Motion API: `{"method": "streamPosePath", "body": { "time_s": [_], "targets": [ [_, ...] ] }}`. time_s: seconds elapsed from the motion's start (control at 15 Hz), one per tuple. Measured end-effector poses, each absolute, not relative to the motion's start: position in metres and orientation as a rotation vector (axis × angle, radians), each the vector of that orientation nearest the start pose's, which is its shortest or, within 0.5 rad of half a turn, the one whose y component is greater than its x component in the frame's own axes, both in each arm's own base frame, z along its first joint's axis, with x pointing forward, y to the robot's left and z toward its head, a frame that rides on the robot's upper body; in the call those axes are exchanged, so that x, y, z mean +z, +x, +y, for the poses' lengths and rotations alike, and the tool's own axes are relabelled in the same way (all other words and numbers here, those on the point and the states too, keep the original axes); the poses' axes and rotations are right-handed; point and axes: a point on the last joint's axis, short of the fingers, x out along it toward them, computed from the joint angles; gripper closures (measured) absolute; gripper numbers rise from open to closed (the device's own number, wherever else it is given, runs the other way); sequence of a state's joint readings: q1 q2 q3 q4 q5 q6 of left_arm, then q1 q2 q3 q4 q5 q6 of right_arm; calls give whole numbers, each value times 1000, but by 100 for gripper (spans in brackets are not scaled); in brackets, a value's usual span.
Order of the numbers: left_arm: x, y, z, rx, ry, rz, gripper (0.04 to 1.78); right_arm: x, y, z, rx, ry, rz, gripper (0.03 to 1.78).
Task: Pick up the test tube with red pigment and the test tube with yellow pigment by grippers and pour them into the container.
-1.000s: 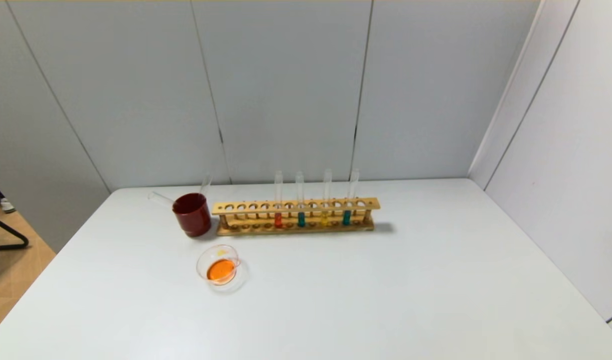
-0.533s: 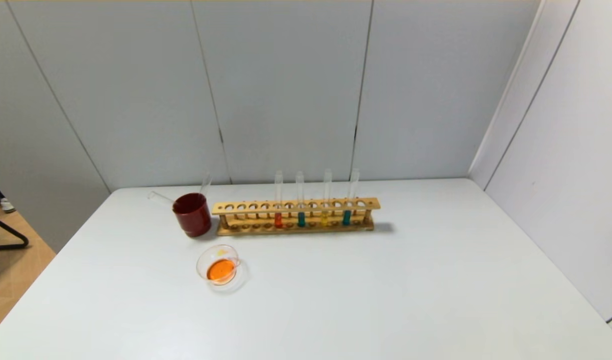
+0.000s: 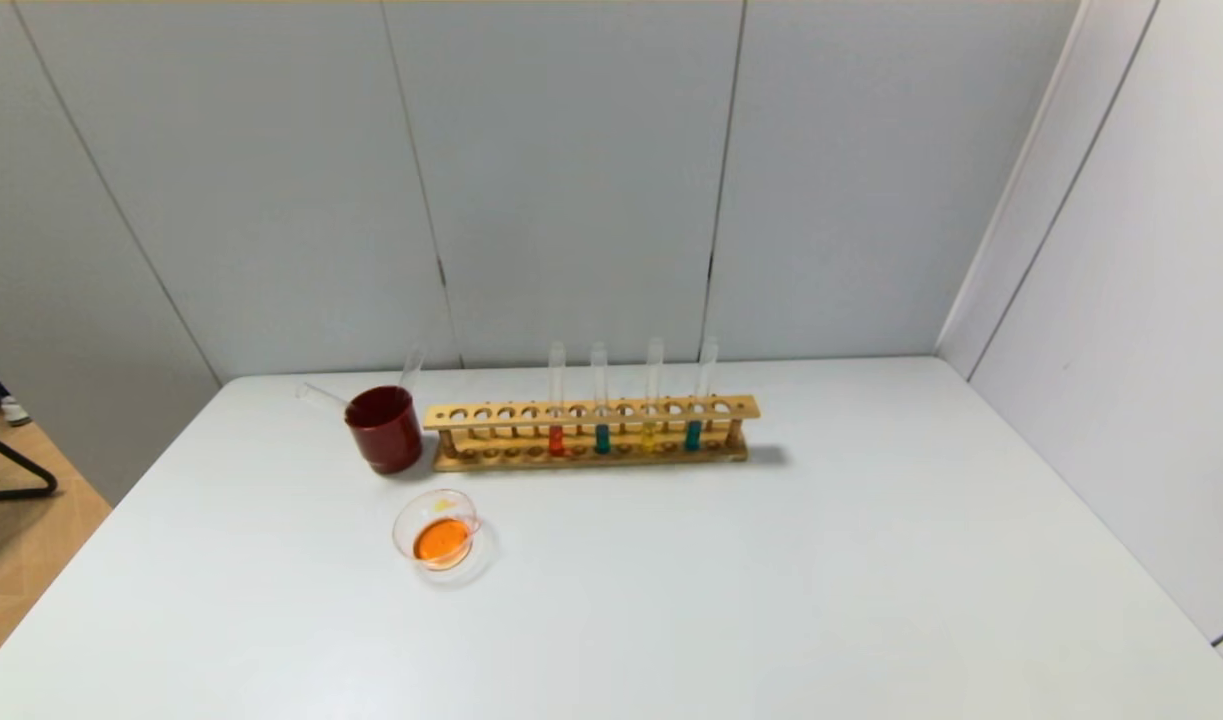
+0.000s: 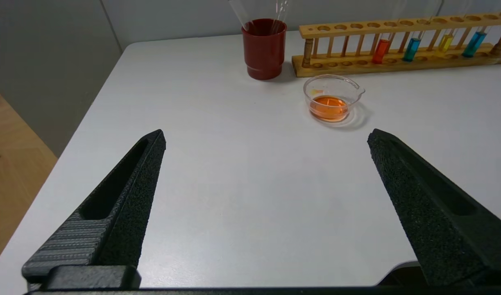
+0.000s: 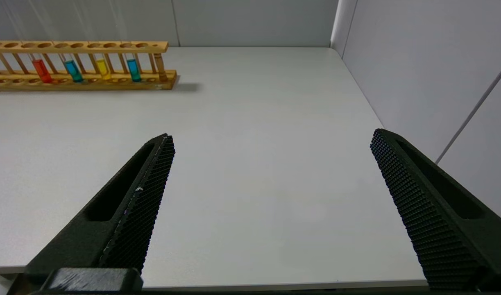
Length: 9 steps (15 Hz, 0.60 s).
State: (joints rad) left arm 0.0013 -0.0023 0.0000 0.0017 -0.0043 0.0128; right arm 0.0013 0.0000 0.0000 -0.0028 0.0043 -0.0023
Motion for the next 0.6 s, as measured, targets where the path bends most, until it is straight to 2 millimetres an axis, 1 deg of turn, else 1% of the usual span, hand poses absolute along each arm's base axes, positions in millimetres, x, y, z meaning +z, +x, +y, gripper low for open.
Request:
{"method": "streamPosePath", "body": {
  "time_s": [0.6],
  "targets": [
    [75,-23,0,-3,9,-2,8,76,-23,0,4,-4,-3,6]
  ]
}}
